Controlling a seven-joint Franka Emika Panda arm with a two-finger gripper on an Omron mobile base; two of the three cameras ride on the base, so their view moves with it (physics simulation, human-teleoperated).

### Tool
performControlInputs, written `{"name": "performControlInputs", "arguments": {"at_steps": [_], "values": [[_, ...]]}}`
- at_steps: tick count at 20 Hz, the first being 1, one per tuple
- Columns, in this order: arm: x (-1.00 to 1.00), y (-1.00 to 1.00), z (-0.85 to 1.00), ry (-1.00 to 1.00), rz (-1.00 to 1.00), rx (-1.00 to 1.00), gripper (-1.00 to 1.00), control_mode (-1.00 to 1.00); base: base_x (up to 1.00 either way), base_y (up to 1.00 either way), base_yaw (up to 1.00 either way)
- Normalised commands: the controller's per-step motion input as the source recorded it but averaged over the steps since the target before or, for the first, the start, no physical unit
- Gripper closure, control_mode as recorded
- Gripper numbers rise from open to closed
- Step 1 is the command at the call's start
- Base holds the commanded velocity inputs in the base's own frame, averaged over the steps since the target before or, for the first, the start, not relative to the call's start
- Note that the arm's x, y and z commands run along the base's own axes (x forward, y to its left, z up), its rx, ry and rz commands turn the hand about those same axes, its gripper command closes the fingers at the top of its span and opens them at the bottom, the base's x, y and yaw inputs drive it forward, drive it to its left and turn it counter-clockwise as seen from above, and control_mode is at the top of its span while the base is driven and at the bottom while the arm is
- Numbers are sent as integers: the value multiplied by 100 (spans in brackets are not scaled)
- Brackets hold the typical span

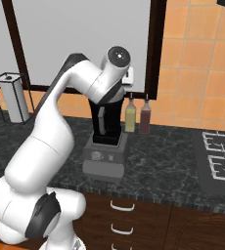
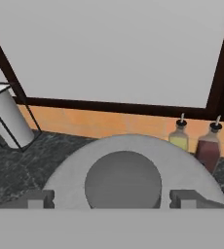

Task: Close the lid blender by securely placing the lid on top.

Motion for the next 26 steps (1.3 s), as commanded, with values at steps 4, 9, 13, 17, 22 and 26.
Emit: {"name": "performControlInputs", "arguments": {"at_steps": [4, 9, 13, 17, 22, 26], "values": [[-28, 0, 0, 0, 0, 0, -100, -100, 0, 0, 0], [-44, 0, 4, 1, 0, -1, -100, -100, 0, 0, 0], [-87, -18, 15, 1, 0, 0, -100, -100, 0, 0, 0], [-100, -47, 2, 1, -1, 0, -100, -100, 0, 0, 0], [-85, -47, -8, 0, -2, 0, -100, -100, 0, 0, 0], [-11, -23, -5, 0, 0, 1, -100, -100, 0, 0, 0]]}}
